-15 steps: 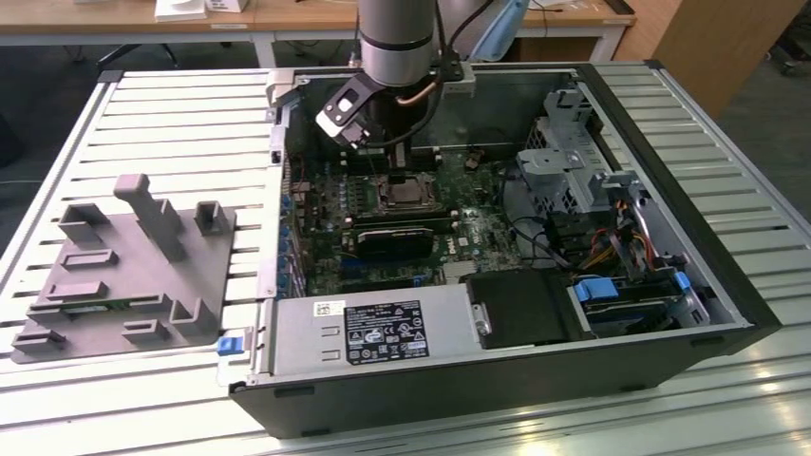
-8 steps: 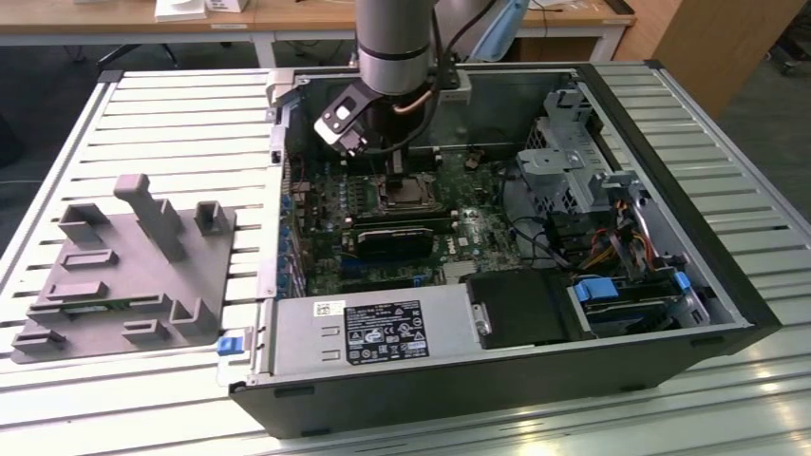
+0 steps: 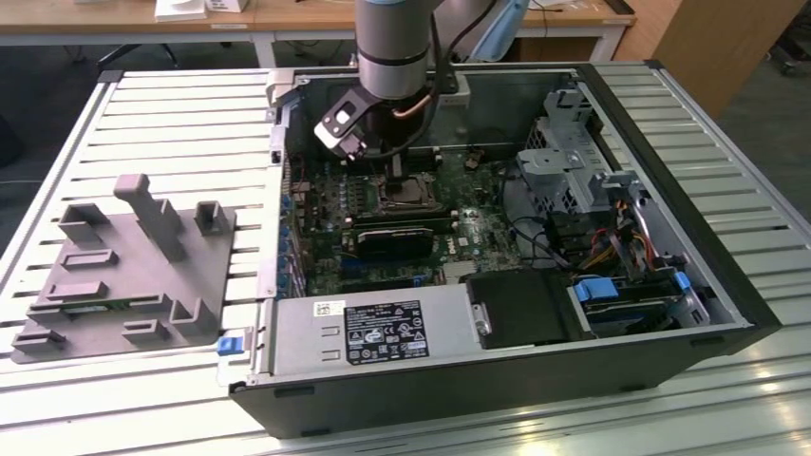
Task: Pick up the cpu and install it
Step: 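Close the cpu cover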
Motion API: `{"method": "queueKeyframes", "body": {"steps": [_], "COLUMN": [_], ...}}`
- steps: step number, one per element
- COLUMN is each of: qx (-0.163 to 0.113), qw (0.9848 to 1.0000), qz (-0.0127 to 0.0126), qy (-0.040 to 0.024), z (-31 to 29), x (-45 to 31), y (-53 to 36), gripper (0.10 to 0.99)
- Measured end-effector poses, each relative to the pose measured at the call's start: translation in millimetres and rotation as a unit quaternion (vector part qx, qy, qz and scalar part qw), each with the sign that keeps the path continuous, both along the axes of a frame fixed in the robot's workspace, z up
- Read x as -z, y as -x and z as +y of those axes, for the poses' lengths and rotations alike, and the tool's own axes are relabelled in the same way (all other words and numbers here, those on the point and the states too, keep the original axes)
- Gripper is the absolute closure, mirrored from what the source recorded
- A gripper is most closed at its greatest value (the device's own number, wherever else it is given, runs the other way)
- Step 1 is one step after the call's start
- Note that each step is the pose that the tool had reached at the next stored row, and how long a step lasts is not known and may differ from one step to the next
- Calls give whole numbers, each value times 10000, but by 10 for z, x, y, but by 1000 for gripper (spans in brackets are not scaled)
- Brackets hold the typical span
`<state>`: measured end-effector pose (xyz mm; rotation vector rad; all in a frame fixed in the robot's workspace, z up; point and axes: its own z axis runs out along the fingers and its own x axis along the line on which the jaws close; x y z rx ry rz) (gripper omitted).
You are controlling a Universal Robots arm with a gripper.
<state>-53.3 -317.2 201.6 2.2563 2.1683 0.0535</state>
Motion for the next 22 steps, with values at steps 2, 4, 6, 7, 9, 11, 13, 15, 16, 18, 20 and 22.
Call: {"method": "queueKeyframes", "body": {"steps": [2, 4, 6, 7, 9, 11, 13, 15, 16, 18, 20, 22], "qx": [0, 0, 0, 0, 0, 0, 1, 0, 0, 0, 0, 0], "qw": [10000, 10000, 10000, 10000, 10000, 10000, 10000, 10000, 10000, 10000, 10000, 10000], "qz": [0, 1, 1, 0, -1, 0, 0, 2, 2, 2, 2, 2], "qy": [0, 2, 2, 0, -1, 1, -1, 0, 0, 0, 0, 0], "z": [0, -1, 0, 0, 0, -1, 0, -1, -1, -1, -1, -1], "x": [12, 16, 15, 10, -21, -54, -54, -55, -55, -54, -54, -54], "y": [0, 0, 0, 0, 0, 1, -21, -70, -88, -118, -135, -155], "gripper": [980, 980, 980, 980, 980, 980, 980, 980, 980, 980, 980, 980]}}
